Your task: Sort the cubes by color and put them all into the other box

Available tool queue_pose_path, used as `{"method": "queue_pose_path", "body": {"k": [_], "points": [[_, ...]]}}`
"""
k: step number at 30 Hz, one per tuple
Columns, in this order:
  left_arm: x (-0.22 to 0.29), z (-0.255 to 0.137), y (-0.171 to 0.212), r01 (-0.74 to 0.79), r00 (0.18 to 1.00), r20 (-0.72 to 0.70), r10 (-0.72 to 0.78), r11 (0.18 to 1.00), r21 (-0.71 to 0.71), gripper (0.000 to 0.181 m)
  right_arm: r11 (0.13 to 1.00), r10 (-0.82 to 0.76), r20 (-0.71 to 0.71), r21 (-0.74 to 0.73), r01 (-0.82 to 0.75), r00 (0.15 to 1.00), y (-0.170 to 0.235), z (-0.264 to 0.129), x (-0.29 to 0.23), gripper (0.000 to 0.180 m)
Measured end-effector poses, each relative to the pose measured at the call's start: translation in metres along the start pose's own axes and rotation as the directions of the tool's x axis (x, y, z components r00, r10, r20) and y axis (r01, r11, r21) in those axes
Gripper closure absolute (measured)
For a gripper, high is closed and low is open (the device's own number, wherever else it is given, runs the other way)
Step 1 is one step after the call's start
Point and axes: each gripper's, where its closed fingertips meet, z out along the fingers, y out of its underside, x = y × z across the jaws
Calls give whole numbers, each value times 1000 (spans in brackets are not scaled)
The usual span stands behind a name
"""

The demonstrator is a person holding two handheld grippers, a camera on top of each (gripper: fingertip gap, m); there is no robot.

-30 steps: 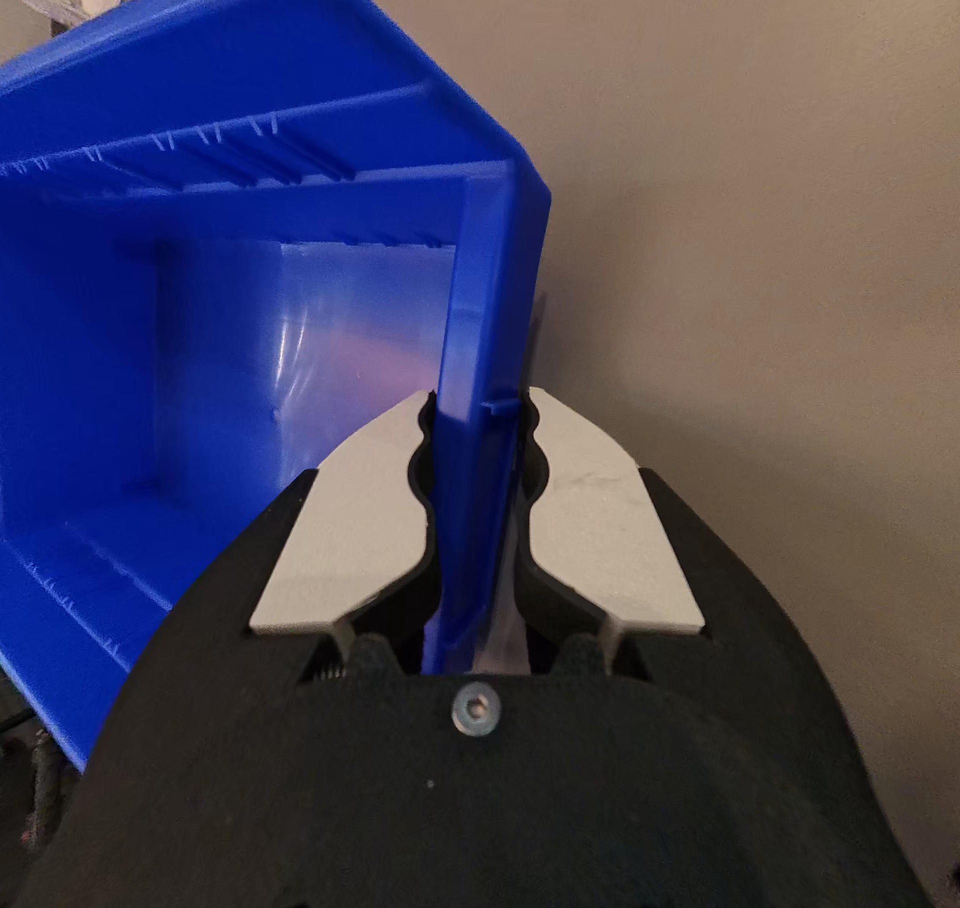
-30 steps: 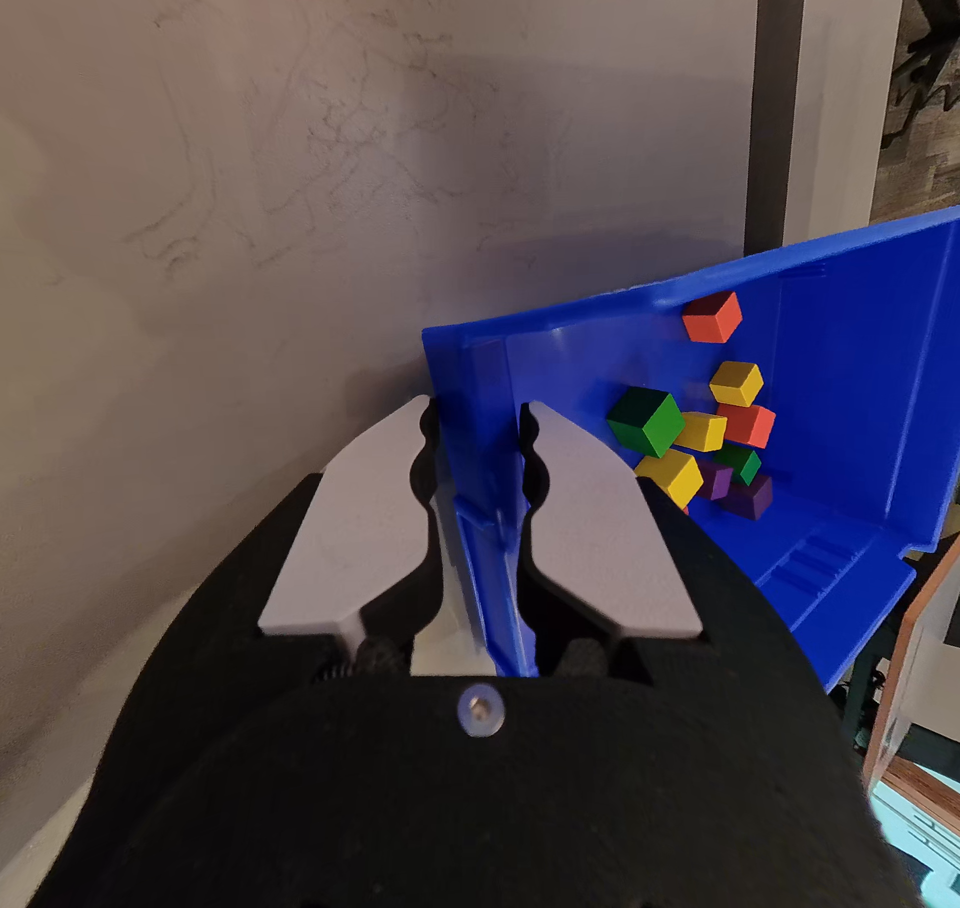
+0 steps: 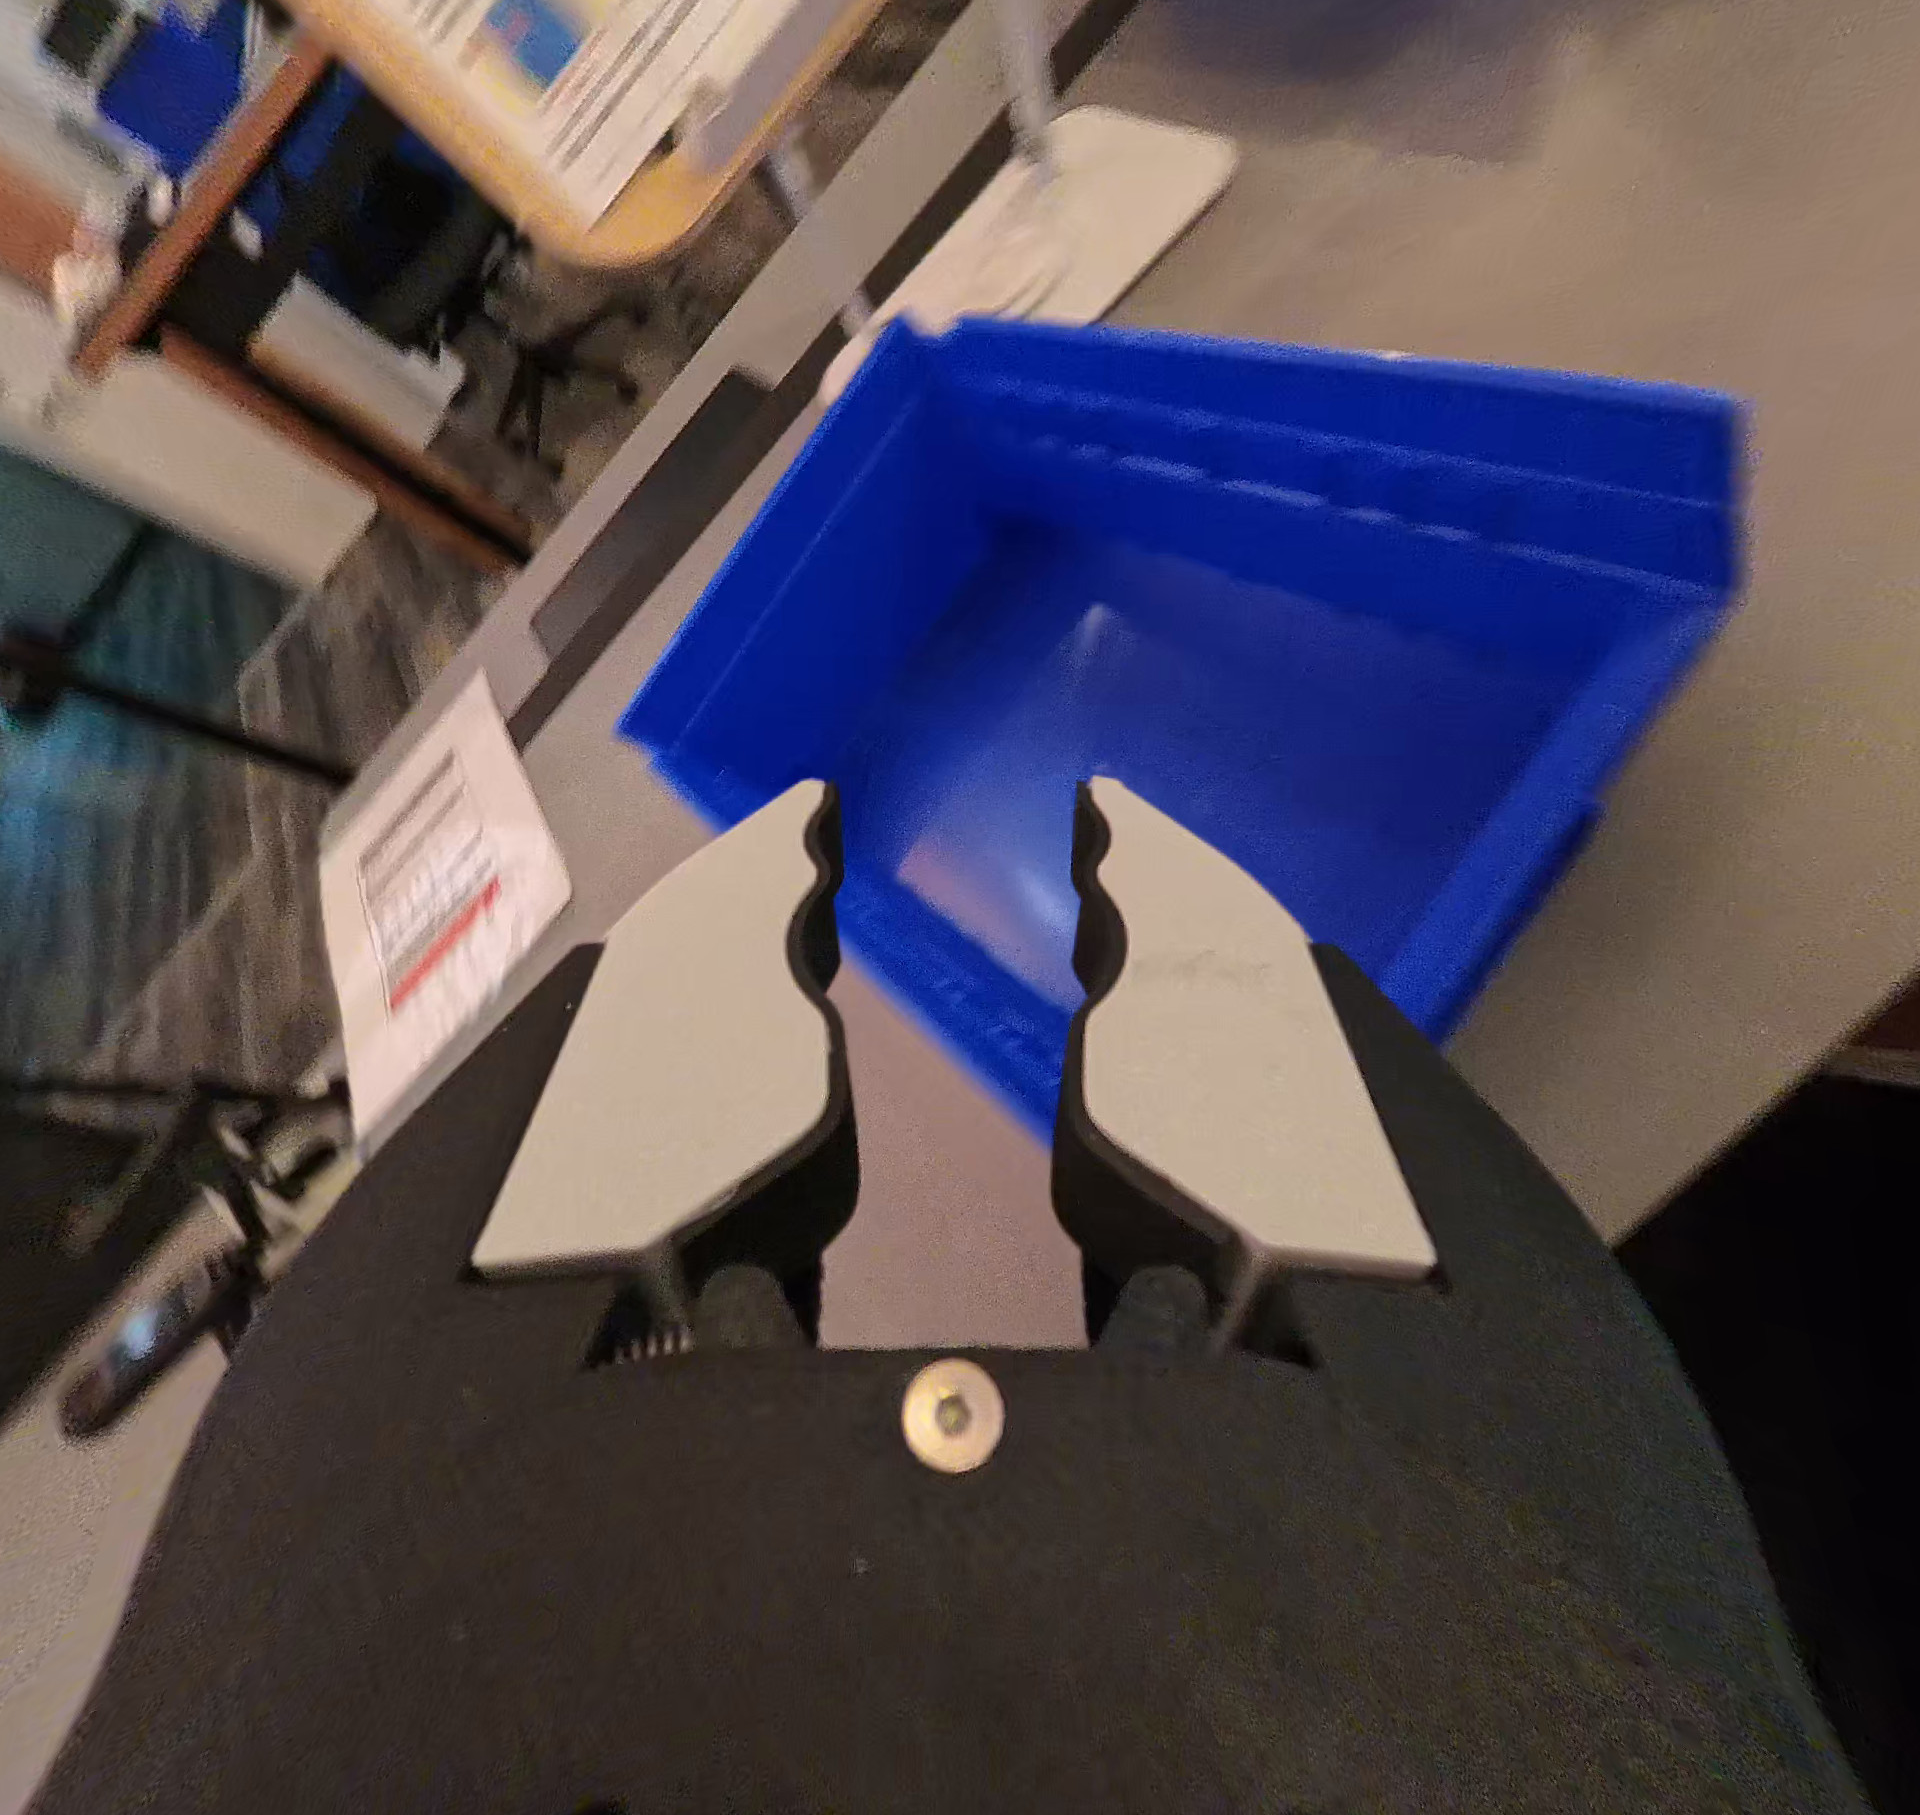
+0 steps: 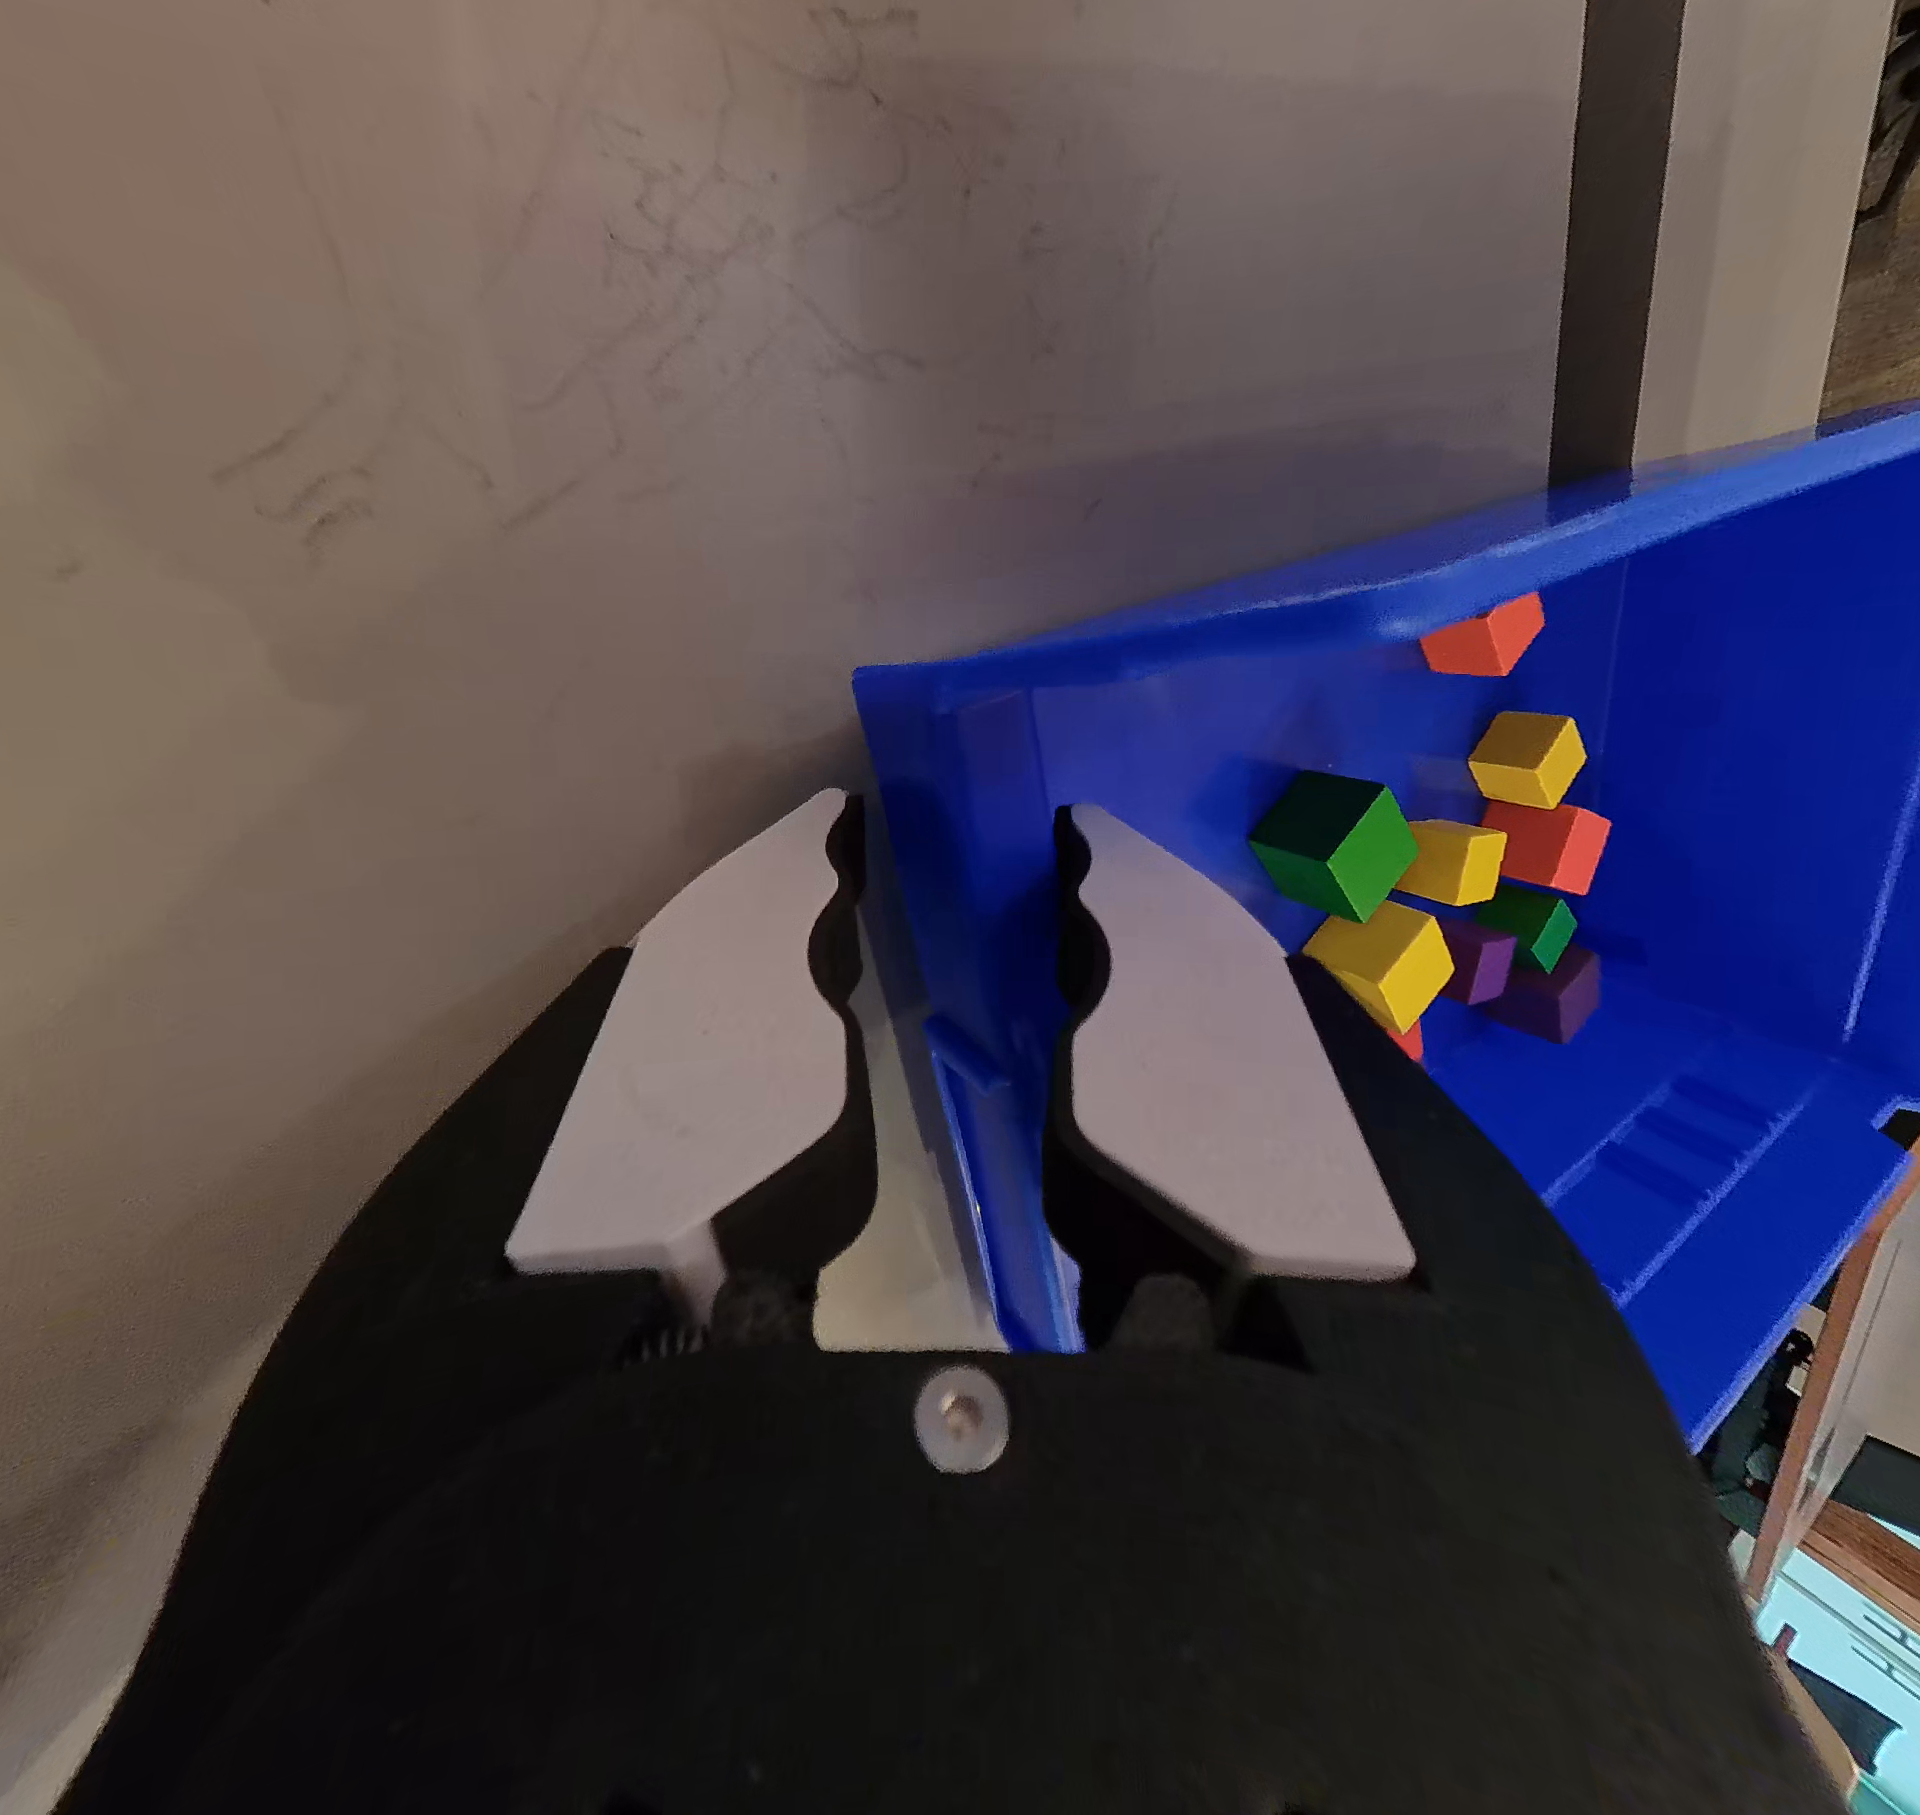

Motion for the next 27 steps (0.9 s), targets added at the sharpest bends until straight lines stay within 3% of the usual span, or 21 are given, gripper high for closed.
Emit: {"method": "queue_pose_path", "body": {"k": [4,7,9,12,16,18,27], "points": [[-55,28,35,246,969,22,-246,955,-169,128,1000,1,-6,-7,-1,1000,0,0,0,145],[-67,54,49,275,961,43,-274,926,-257,136,1000,3,-7,-9,-3,1000,0,0,0,145],[-58,72,55,313,941,-29,-338,896,-317,132,1000,-1,-8,-11,1,1000,0,0,0,145],[-62,90,69,311,941,-5,-338,873,-376,129,1000,-2,-6,-9,2,1000,0,1,0,146],[-64,98,77,344,924,-17,-382,850,-399,137,1000,-6,-8,-11,6,1000,0,1,1,146],[-58,100,75,348,914,-57,-401,849,-399,156,1000,-6,-9,-14,6,1000,0,1,1,146],[-44,102,70,372,889,-122,-441,852,-367,161,1000,10,-9,-13,-10,1000,0,1,1,146]]}}
